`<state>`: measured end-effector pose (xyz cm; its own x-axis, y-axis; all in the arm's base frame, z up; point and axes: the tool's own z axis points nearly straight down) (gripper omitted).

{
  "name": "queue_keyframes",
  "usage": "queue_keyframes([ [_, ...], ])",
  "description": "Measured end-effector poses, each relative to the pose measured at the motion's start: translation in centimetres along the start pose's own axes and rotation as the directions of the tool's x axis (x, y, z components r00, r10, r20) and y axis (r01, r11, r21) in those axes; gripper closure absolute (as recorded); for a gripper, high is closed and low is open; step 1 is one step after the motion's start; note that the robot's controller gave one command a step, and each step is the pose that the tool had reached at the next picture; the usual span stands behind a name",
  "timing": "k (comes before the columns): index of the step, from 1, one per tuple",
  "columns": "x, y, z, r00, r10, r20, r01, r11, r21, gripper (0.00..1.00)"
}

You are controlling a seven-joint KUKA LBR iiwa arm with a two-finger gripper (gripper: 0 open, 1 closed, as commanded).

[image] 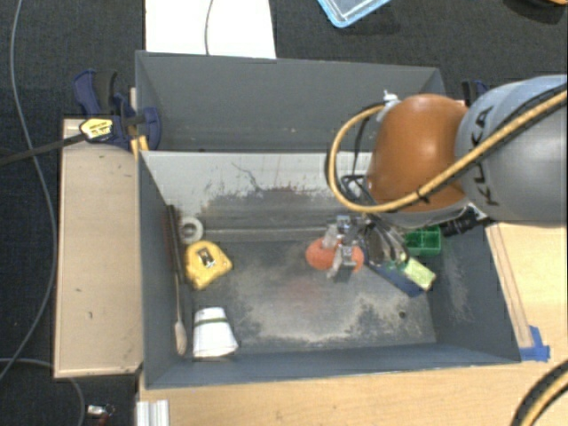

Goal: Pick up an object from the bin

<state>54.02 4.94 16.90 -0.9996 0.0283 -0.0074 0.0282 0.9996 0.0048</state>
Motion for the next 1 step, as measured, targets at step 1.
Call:
queue_keyframes([
  [1, -0.1, -2.28, -4.85, 0.979, -0.205, 0.004, 0.205, 0.979, 0.001, 1.0],
])
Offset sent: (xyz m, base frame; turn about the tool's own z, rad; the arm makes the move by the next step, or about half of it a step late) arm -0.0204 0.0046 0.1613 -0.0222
